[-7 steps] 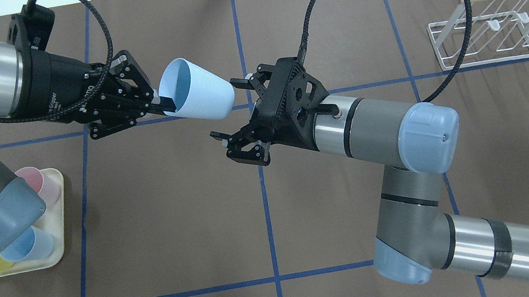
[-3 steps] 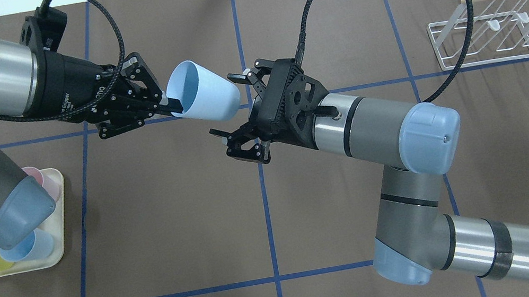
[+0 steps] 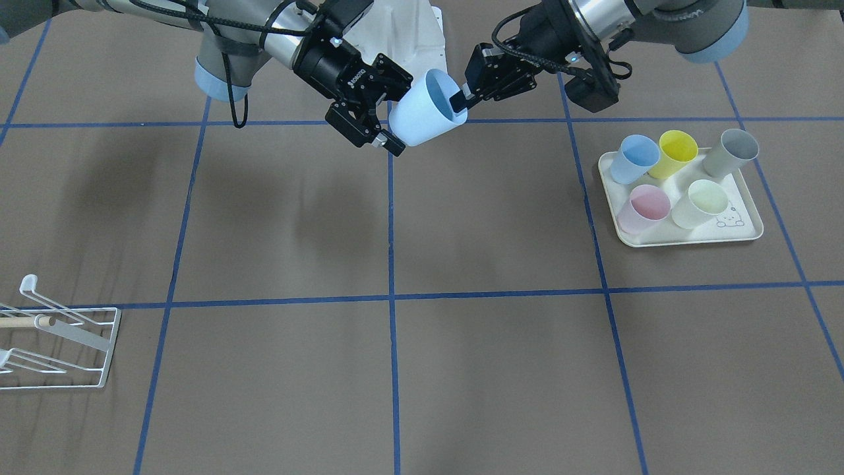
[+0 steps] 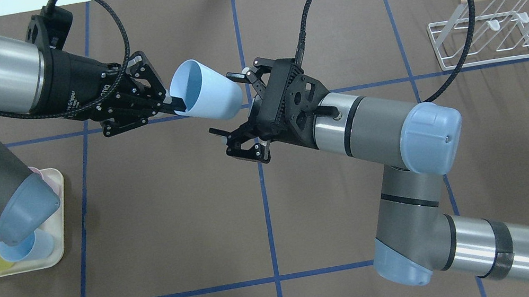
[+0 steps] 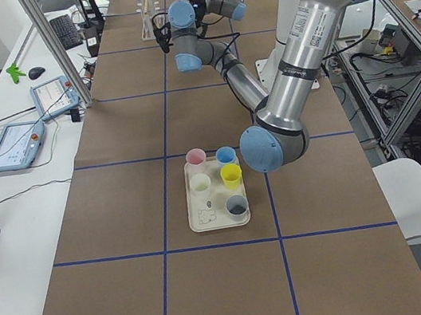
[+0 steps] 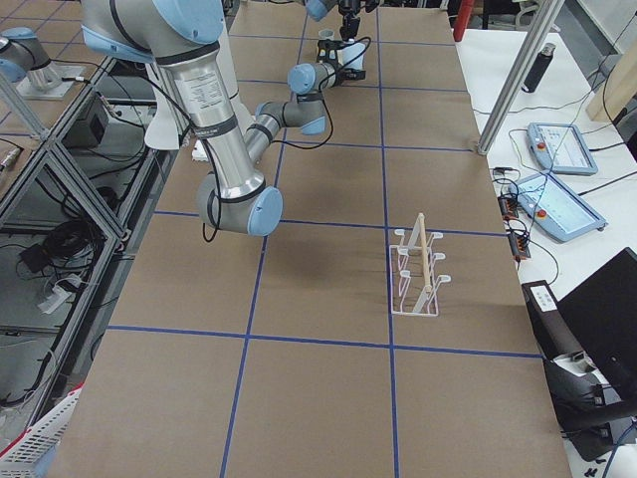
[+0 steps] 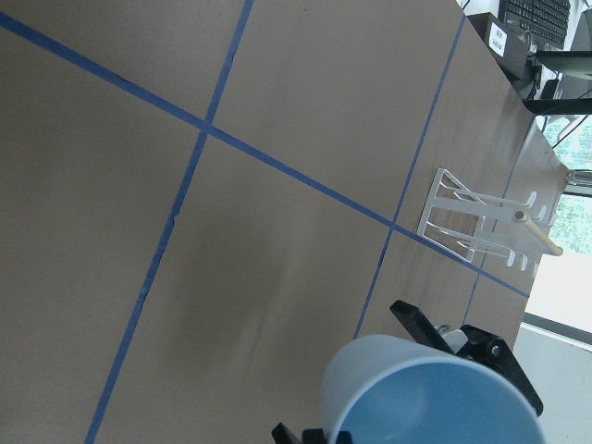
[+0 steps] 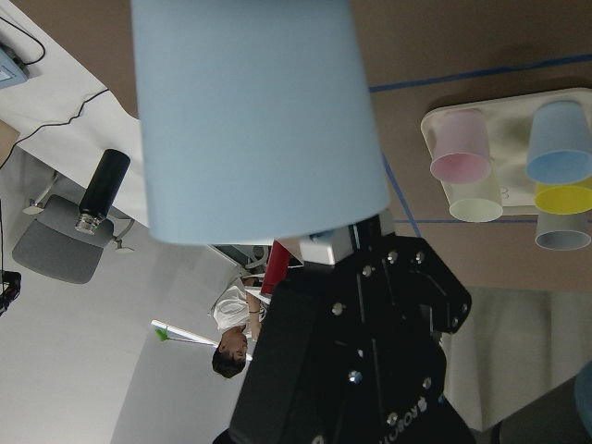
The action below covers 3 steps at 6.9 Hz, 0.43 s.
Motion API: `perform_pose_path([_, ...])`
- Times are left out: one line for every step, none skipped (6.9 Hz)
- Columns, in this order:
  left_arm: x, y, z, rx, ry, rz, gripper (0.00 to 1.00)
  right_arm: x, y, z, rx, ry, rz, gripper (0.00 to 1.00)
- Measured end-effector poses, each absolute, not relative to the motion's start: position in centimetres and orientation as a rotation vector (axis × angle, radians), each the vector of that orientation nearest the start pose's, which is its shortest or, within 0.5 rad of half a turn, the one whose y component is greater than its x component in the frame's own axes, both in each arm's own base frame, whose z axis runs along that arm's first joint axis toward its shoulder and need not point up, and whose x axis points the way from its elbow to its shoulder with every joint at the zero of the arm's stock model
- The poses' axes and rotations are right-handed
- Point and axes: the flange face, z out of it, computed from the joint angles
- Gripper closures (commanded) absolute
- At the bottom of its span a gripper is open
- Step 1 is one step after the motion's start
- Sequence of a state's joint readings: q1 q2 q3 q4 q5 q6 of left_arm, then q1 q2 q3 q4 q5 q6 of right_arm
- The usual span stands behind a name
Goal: Transfer IKEA cup to right arm and place on rack
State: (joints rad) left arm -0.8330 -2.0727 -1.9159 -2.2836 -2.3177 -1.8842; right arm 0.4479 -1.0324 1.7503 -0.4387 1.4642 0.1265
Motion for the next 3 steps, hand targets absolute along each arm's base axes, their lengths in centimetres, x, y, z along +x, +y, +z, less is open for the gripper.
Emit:
perform_pose_path([31.41, -44.31, 14.26, -0.185, 1.560, -0.321, 1.00, -46.09, -38.13, 14.55, 1.580, -1.041, -0.591, 0.16])
perform_pose_path([31.42, -44.32, 14.18, -0.184, 1.560, -0.320, 1.00, -46.05, -38.12, 14.48, 1.584, -1.038, -0.592, 0.17])
perform_pose_path([31.47, -44.38, 14.11, -0.183, 1.561, -0.320, 1.00, -46.03, -38.12, 14.45, 1.586, -1.037, -0.593, 0.22])
